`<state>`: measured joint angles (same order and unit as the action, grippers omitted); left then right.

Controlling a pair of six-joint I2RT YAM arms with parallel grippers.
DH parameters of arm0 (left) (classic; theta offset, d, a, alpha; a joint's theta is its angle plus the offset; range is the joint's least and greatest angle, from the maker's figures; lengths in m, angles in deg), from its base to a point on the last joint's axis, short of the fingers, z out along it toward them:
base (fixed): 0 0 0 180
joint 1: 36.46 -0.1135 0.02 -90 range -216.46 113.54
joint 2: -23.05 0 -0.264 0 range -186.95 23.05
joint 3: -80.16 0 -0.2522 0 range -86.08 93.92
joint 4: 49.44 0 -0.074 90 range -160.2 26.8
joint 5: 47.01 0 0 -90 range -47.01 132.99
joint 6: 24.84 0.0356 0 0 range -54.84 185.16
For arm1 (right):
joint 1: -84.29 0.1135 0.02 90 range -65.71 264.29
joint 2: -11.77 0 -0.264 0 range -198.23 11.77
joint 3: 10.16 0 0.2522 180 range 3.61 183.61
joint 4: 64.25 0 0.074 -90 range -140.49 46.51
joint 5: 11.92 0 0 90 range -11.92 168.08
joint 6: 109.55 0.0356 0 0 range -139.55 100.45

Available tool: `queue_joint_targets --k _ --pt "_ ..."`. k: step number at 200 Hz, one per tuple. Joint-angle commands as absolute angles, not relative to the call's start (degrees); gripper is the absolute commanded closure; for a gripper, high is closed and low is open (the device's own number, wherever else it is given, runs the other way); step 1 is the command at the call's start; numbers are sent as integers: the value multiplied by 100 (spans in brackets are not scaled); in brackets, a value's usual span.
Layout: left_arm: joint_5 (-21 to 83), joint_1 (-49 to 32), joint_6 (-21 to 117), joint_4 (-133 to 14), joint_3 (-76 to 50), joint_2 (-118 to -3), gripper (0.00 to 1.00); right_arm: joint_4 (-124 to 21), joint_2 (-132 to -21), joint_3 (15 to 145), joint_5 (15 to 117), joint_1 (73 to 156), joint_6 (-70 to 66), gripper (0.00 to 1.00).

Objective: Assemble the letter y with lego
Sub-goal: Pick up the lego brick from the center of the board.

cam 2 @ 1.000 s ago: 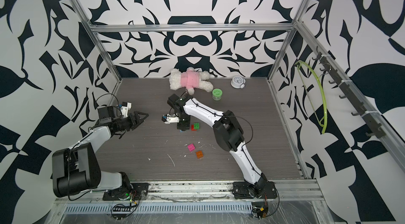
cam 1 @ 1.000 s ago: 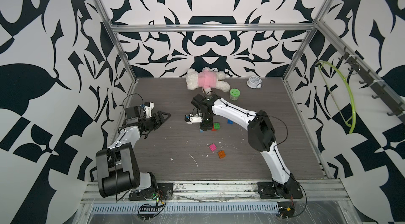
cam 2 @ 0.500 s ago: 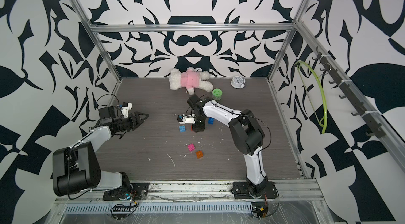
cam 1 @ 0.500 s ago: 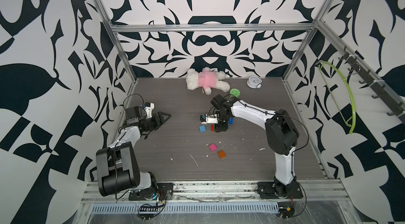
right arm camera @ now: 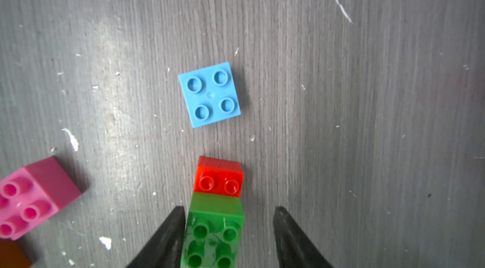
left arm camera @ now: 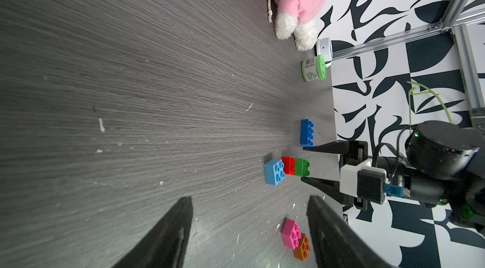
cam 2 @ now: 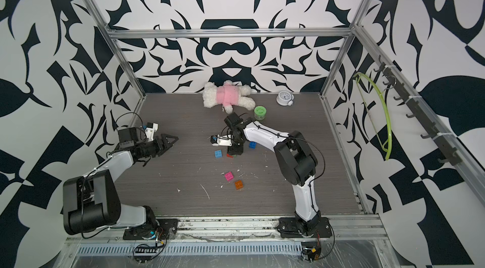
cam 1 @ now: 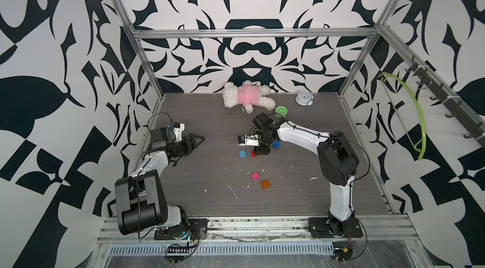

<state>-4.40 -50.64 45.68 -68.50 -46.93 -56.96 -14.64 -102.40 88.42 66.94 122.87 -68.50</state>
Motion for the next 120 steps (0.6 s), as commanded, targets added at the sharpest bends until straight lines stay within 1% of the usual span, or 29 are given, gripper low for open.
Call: queue_joint_targets --k 1,37,83,120 --pt "-431 -5053 4653 -6825 -4765 -5737 27 -1254 -10280 9018 6629 12269 -6642 44" --pt "-423 -5053 4644 -6825 -4771 -5753 27 -1244 -10275 8956 6624 12297 -6537 44" --pt "-420 -5053 4635 -6821 -4775 -5754 27 -1274 -10412 9005 6648 12317 -6445 49" --pt "-415 -5053 4635 -6824 -4772 -5744 27 -1294 -10469 9027 6643 12348 -6396 50"
